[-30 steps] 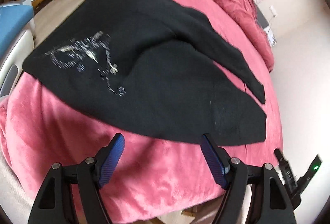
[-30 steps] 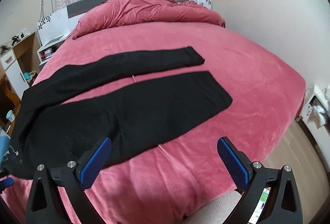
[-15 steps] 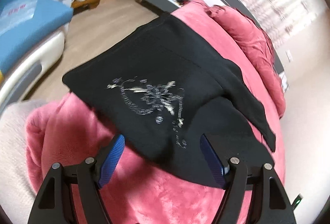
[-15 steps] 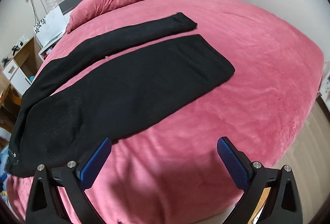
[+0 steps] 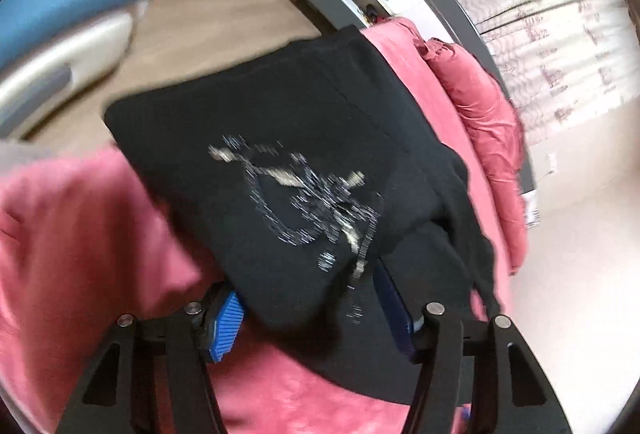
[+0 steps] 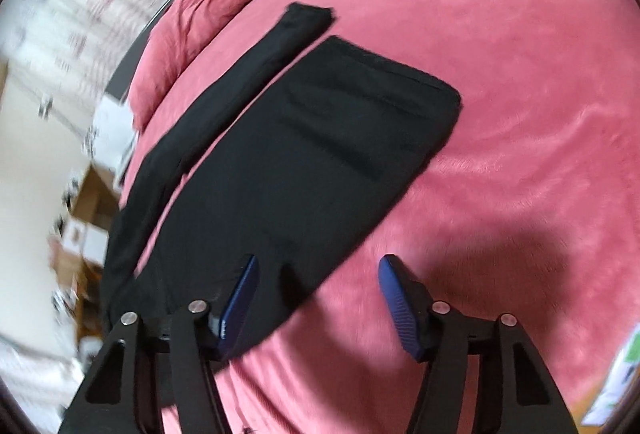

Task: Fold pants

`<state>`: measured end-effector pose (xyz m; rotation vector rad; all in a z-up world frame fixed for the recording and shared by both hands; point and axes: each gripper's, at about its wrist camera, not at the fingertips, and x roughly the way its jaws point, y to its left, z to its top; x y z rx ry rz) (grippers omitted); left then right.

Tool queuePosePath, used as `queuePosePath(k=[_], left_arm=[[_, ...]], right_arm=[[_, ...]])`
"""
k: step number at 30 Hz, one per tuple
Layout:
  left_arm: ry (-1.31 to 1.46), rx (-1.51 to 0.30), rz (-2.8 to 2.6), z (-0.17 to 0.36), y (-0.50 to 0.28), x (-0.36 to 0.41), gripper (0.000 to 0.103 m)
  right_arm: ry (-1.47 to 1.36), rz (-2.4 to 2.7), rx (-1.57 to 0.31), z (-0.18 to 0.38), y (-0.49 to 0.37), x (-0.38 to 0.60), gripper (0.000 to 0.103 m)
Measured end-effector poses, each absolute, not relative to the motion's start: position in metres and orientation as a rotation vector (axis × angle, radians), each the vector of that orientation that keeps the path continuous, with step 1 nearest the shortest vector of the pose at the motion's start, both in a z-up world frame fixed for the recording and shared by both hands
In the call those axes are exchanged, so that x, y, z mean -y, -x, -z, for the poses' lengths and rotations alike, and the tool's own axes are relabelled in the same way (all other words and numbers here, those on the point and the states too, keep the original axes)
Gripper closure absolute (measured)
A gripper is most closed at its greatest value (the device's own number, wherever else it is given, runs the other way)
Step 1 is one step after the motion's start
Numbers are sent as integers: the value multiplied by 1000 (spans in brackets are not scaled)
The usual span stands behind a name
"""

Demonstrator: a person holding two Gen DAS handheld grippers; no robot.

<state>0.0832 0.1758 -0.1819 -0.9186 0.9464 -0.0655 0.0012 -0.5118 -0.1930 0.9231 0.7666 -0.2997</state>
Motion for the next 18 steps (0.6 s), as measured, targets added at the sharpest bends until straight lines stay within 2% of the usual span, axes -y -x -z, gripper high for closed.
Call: queuePosePath(k=[3, 4, 5, 6, 8, 11, 18], left_arm=[[963, -962, 58, 193, -88, -172, 45], [952, -956, 28, 196, -90, -171, 54], [944, -953, 14, 196, -91, -170, 60], [934, -948, 4, 197, -93, -168, 61], [909, -956, -3, 195, -96, -164, 65], [876, -1003, 22, 191, -102, -164, 84], [838, -967, 55, 169, -89, -162, 93]], right_arm=[[-992, 327, -719, 198, -8, 524, 53], [-1005, 343, -712, 199, -10, 527, 61], [-1020, 363, -706, 199, -13, 531, 77], [-1037, 375, -697, 201, -15, 534, 83], [-1066, 375, -683, 205, -16, 537, 88], [-1008, 392, -690, 197, -17, 533, 90], [-886, 464, -648, 154, 6, 532, 92]])
